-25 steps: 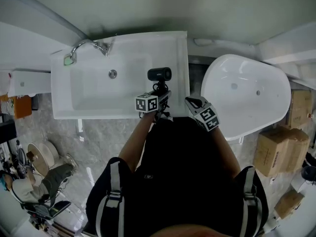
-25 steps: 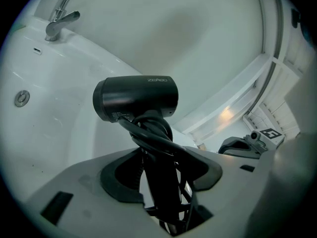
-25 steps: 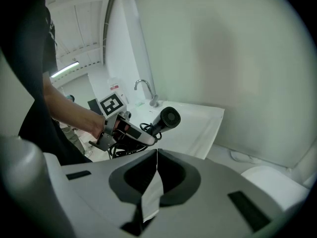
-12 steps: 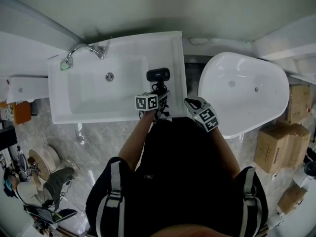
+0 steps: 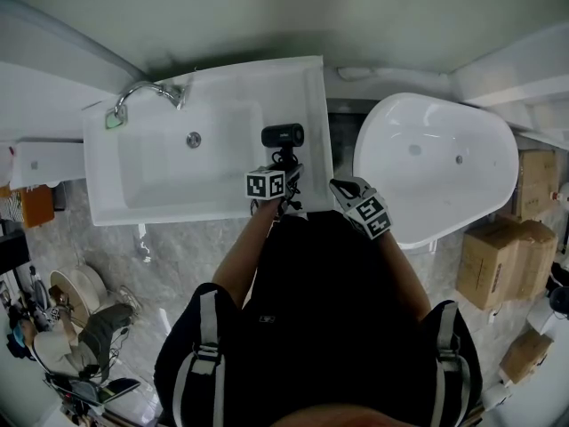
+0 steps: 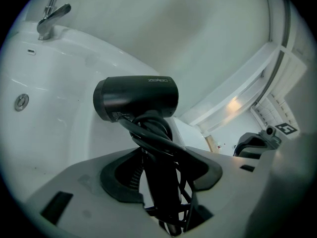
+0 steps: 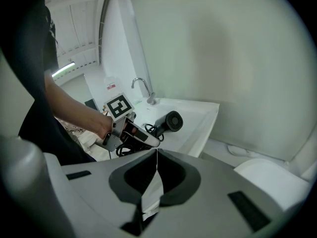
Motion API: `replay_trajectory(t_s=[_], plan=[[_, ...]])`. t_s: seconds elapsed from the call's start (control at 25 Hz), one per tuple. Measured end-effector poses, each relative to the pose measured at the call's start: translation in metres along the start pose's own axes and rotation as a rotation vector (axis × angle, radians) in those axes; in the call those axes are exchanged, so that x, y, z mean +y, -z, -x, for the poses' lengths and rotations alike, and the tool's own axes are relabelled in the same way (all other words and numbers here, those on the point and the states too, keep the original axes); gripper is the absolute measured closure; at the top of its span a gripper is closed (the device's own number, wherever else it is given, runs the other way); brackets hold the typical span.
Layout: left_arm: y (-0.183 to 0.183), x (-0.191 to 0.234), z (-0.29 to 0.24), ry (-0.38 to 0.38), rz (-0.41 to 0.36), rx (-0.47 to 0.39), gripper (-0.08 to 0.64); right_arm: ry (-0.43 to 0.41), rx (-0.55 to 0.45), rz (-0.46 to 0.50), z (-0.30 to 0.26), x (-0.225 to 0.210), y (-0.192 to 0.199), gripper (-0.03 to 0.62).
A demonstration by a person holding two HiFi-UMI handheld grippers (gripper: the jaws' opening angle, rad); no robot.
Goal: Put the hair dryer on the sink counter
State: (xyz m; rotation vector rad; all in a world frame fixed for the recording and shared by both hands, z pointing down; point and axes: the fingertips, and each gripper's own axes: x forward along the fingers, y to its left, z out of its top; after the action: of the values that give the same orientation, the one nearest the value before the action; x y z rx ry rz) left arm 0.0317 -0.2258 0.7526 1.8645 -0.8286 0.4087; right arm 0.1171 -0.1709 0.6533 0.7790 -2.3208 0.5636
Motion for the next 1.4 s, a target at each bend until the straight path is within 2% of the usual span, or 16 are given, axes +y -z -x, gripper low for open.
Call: replay_trajectory(t_s=[0.12,0.6,0.76,1.0,1.2,1.4], plan=[[0.004,0.007,-0.001,-0.080,-0.030,0.016,0.339,0.003,0.000,0.000,0.001,0.000,0.001,0.532],[0.012,0.017,-0.012,-0.194,-0.099,0.057,0.339,-0.007,0.007,0.003,-0.001,-0.001,0.003,0.532],[0.016,0.024,-0.016,-0.232,-0.098,0.084,0.339,-0.013,0.007,0.010,-0.005,-0.001,0.000,0.532],[0.016,0.027,-0.017,-0.222,-0.095,0.088,0.339,-0.013,0.004,0.005,-0.009,-0.002,-0.001,0.532],[0.014,0.019,-0.015,-0.137,-0.067,0.057,0.334,-0.025,0.000,0.004,-0.011,0.004,-0.004,0.532],[0.013,0.015,-0.007,-0.068,-0.044,0.020,0.290,-0.036,-0.007,0.010,-0.016,0.013,-0.009,0.532]])
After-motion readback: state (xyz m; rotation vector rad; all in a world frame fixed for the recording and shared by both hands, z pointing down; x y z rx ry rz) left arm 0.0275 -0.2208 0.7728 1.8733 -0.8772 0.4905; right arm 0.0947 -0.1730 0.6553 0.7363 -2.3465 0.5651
